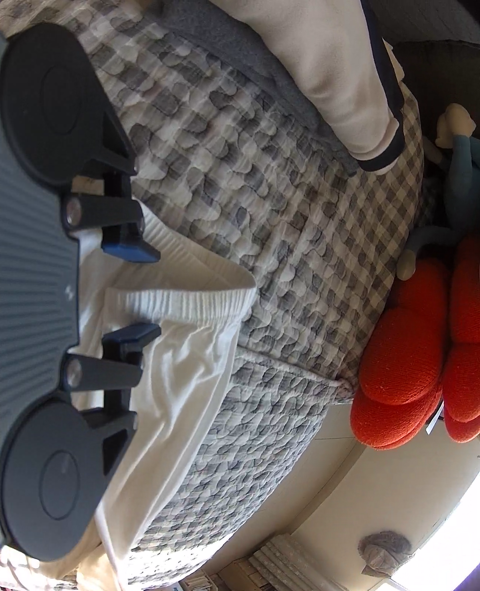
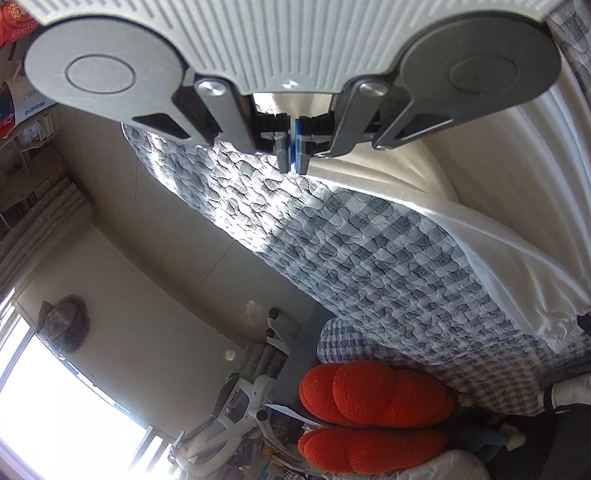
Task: Fold clothes
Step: 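Hold the waistband with the left gripper while the right gripper pulls the pant leg taut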
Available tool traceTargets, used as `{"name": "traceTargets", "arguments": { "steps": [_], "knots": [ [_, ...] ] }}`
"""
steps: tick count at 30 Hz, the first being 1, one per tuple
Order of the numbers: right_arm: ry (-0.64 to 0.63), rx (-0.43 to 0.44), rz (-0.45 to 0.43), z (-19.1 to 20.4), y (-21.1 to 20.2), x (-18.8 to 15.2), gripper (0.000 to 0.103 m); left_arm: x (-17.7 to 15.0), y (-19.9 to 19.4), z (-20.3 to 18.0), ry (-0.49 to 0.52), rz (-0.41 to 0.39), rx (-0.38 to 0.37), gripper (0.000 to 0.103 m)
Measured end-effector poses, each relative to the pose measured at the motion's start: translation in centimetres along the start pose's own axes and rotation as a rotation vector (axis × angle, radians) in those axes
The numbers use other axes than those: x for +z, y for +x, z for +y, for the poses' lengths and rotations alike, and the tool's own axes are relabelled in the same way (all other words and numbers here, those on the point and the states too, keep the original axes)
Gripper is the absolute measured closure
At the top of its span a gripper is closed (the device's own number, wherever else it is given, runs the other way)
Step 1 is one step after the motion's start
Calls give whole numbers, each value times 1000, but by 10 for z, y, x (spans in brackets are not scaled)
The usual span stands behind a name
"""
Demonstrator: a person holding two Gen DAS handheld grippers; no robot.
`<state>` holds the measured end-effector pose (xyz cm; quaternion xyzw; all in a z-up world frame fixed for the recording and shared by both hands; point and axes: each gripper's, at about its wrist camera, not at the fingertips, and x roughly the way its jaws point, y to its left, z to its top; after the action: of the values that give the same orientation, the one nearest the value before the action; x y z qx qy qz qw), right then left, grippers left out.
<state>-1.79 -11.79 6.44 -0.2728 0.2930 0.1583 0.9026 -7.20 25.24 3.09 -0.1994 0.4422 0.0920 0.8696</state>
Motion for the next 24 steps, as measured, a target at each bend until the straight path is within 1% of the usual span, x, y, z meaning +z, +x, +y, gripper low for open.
{"name": "traceTargets", "arguments": {
  "steps": [1,4,6,8,10,15,20,24],
  "knots": [
    [26,-4,0,-1,4,2,101,1,0,0,-15,-7,-4,88],
    [90,-1,0,-2,14,-1,101,0,1,12,-85,-36,-30,94],
    [127,5,0,-2,19,-5,101,0,1,17,-98,-48,-48,95],
    [102,-9,5,2,21,-5,101,1,-1,21,-108,-64,-60,96],
    [129,4,-10,-1,17,-5,101,2,-4,24,-119,-80,-69,96],
    [134,16,-35,-4,3,-3,101,2,-10,29,-123,-105,-78,97],
    [121,37,-43,-7,-6,-6,101,2,-20,32,-111,-144,-89,98],
    [105,56,-37,-7,-8,-9,101,5,-22,39,-130,-149,-101,99]
  ]
}}
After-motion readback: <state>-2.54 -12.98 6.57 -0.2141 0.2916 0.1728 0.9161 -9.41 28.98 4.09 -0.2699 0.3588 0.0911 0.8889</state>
